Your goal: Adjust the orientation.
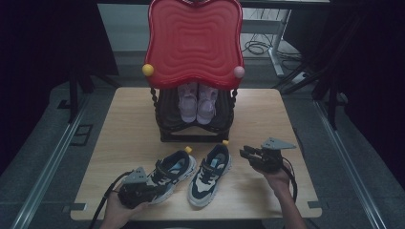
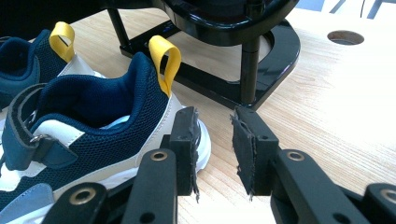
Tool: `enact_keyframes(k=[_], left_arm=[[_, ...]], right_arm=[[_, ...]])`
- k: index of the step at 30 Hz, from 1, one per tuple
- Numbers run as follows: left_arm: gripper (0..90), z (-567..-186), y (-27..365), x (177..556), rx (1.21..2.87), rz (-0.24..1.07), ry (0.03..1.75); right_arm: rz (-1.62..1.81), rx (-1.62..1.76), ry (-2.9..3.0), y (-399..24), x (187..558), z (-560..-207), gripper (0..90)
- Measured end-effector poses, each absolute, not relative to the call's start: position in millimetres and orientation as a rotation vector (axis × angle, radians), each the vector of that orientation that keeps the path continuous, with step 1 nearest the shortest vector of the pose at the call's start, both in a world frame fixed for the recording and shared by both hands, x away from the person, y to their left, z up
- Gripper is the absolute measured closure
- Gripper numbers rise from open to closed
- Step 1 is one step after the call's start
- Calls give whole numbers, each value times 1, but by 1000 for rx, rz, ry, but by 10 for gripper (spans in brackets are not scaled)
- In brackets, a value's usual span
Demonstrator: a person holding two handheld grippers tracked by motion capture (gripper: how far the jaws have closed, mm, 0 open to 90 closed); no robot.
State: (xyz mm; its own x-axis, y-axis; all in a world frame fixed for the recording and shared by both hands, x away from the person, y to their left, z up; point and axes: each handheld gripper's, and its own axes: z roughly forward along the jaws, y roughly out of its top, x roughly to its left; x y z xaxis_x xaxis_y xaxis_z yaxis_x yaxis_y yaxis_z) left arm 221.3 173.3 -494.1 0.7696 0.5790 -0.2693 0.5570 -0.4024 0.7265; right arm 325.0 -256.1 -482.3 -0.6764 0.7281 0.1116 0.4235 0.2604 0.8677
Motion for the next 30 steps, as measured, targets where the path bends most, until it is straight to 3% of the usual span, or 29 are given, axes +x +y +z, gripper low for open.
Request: enact_keyframes(k=[30], left_arm=[[897, -520, 164, 210, 2233, 115, 954]], right_arm=[[1385, 1068, 2214, -259, 326, -483, 693]])
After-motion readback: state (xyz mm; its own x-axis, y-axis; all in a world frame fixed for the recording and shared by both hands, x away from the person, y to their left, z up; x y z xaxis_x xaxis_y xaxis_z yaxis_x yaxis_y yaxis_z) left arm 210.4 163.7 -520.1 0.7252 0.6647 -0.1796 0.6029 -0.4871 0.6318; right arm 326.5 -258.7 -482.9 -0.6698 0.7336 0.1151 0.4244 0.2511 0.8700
